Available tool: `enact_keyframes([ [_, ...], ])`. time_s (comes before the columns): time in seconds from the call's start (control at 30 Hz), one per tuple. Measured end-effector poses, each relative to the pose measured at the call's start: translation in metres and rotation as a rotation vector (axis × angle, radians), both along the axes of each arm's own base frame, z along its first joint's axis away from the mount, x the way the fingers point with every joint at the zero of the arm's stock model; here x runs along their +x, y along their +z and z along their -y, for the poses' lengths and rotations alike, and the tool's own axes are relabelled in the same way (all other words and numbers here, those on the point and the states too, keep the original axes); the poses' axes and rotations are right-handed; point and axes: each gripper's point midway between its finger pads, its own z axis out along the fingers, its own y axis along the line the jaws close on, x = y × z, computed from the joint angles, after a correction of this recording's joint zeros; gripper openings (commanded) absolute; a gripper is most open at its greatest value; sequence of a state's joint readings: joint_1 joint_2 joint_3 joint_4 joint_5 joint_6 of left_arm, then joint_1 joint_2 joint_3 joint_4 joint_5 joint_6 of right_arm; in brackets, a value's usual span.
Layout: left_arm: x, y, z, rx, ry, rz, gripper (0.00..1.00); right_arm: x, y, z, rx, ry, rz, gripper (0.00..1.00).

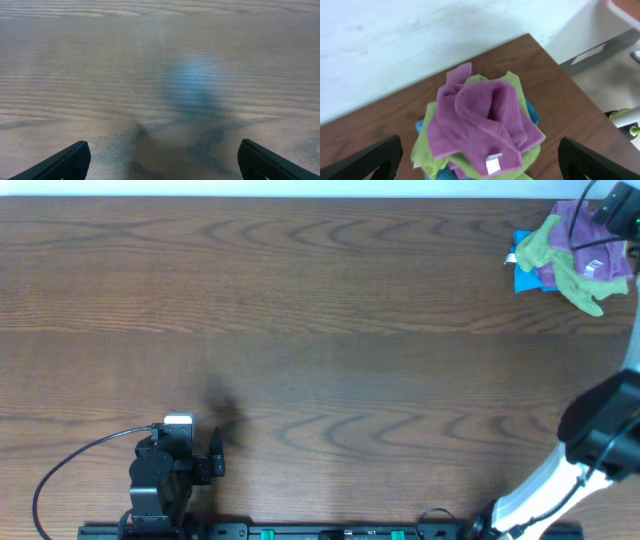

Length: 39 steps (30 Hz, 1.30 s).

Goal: Fold the cloth
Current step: 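Reach the right gripper toward the purple cloth on the pile, then grasp the purple cloth with the right gripper and lift it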

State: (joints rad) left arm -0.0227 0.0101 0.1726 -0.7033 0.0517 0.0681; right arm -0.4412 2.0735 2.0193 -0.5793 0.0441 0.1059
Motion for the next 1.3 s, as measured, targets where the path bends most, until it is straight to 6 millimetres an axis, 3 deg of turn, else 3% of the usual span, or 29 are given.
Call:
enact_keyframes([
  [0.27, 0.0, 0.0, 0.0, 0.0, 0.0, 0.0, 0.95, 0.027, -0.066, 0.021, 0.033, -0.027, -0.042, 0.98],
  [0.77, 0.0, 0.0, 0.0, 0.0, 0.0, 0.0, 0.95, 0.032, -0.144, 0.029, 0.093, -0.035, -0.131, 0.98],
  [0.93, 0.0, 0.0, 0.0, 0.0, 0.0, 0.0, 0.95, 0.034, -0.147, 0.027, 0.111, -0.028, -0.126, 0.78],
  [1.23, 0.0, 0.0, 0.0, 0.0, 0.0, 0.0, 0.95, 0.034, -0.154, 0.026, 0.124, -0.024, -0.134, 0.26],
  [1.3, 0.0, 0.0, 0.0, 0.0, 0.0, 0.0, 0.95, 0.033, -0.155, 0.025, 0.127, -0.024, -0.14, 0.09],
])
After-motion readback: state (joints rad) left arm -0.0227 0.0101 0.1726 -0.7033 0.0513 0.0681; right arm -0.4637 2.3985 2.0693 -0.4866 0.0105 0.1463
